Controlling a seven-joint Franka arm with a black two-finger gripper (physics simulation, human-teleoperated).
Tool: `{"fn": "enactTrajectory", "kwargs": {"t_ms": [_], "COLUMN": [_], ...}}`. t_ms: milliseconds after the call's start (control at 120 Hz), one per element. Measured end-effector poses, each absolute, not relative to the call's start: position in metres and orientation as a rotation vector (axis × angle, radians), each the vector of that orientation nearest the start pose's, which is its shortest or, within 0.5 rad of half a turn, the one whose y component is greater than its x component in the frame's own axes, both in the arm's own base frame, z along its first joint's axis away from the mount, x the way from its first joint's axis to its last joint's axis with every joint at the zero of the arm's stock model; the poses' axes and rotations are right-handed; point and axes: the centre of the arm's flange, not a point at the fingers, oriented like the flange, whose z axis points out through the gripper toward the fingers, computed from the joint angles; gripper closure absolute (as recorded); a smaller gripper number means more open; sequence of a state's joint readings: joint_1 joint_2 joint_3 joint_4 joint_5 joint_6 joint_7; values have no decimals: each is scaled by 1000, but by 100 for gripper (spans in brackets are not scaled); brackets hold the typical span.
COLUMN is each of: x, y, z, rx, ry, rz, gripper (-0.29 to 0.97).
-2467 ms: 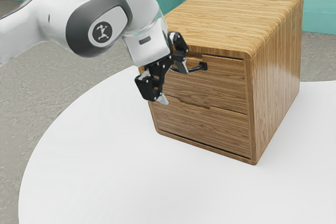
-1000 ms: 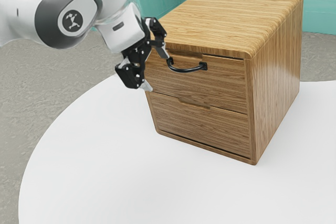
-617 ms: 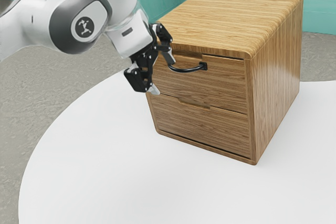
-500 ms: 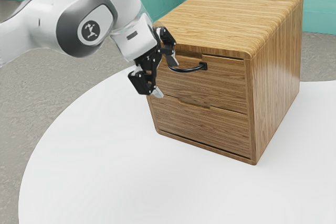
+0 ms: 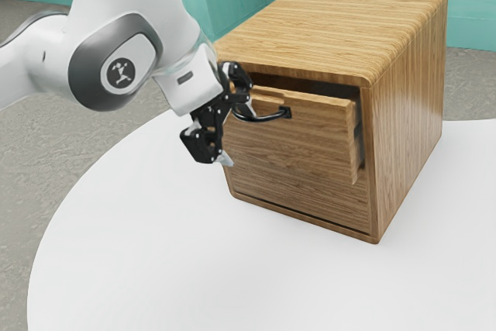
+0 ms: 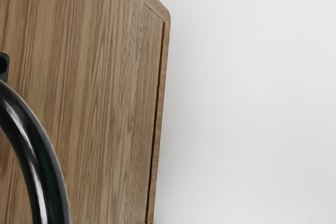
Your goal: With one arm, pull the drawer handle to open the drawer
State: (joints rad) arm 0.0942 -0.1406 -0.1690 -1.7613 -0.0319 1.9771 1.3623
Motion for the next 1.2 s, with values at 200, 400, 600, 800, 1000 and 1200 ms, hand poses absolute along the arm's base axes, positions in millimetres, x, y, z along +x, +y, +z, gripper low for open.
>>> {"fn": "enactTrajectory", "kwargs": {"t_ms": [200, 400, 600, 800, 1000, 1200], "x": [529, 516, 493, 475, 456, 439], "y": [-60, -65, -68, -70, -75, -80], "z": [649, 648, 649, 646, 645, 647], "rx": [-2163, -2154, -2154, -2160, -2156, -2158], "ry": [1913, 1902, 1889, 1878, 1862, 1838], "rz": [-430, -421, -422, -417, -404, -403], "gripper": [2, 5, 7, 7, 4, 6]}}
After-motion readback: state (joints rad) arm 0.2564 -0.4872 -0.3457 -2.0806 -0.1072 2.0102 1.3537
